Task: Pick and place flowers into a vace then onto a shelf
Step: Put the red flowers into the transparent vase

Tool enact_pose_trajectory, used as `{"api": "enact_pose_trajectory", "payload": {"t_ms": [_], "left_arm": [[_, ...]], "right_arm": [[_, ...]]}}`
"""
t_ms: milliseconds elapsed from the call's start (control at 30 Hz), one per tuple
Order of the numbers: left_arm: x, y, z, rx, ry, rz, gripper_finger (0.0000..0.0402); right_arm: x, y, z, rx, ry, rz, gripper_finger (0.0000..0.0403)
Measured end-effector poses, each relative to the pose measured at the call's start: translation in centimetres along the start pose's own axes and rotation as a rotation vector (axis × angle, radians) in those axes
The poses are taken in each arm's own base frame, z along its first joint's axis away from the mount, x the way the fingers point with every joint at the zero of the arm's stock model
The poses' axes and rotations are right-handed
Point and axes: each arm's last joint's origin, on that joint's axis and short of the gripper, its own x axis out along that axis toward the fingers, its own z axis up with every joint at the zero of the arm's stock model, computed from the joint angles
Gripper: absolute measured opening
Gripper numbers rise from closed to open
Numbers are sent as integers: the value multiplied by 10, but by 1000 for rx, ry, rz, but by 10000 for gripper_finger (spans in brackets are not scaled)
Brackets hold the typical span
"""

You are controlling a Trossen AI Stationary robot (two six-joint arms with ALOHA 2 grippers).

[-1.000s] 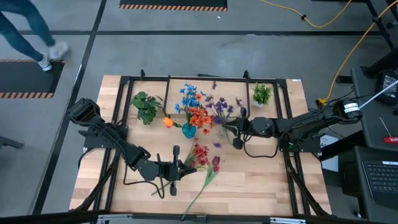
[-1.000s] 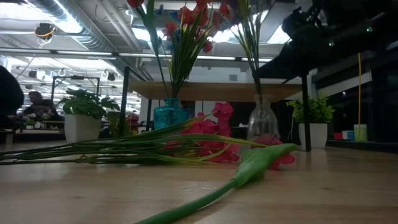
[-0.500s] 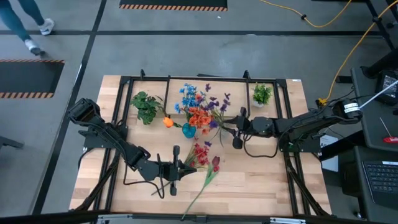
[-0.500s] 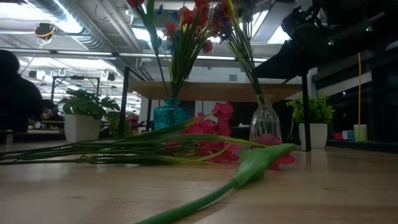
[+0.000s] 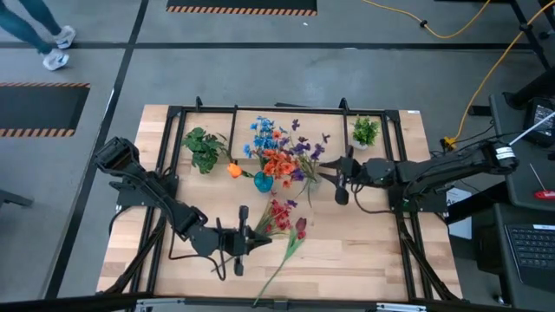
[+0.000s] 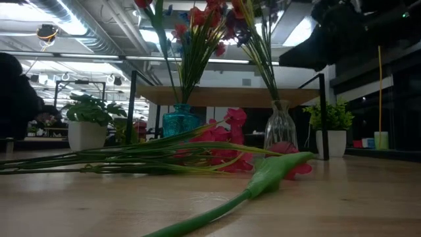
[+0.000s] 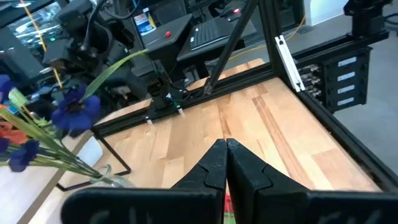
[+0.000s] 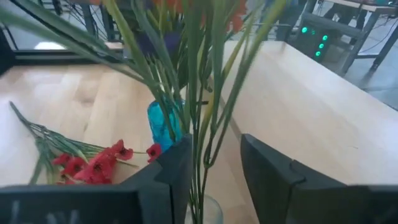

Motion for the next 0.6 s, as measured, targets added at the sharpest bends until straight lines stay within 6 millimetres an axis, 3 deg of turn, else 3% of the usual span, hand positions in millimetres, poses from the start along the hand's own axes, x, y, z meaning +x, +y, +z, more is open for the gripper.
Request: {"api": "enact_pose_trajectory", "payload": {"t_ms": [200, 467, 600], "left_arm": [[-3, -3, -3, -55, 25, 2, 3], [-5, -4, -10, -217, 101, -8, 2], [-6, -3, -3, -351, 195, -22, 2]], "right_arm": [[-16, 3, 9, 28, -44, 43, 123], [-33, 25, 11, -18, -69, 187, 19], [-39, 37, 10, -26, -67, 261, 12]]}}
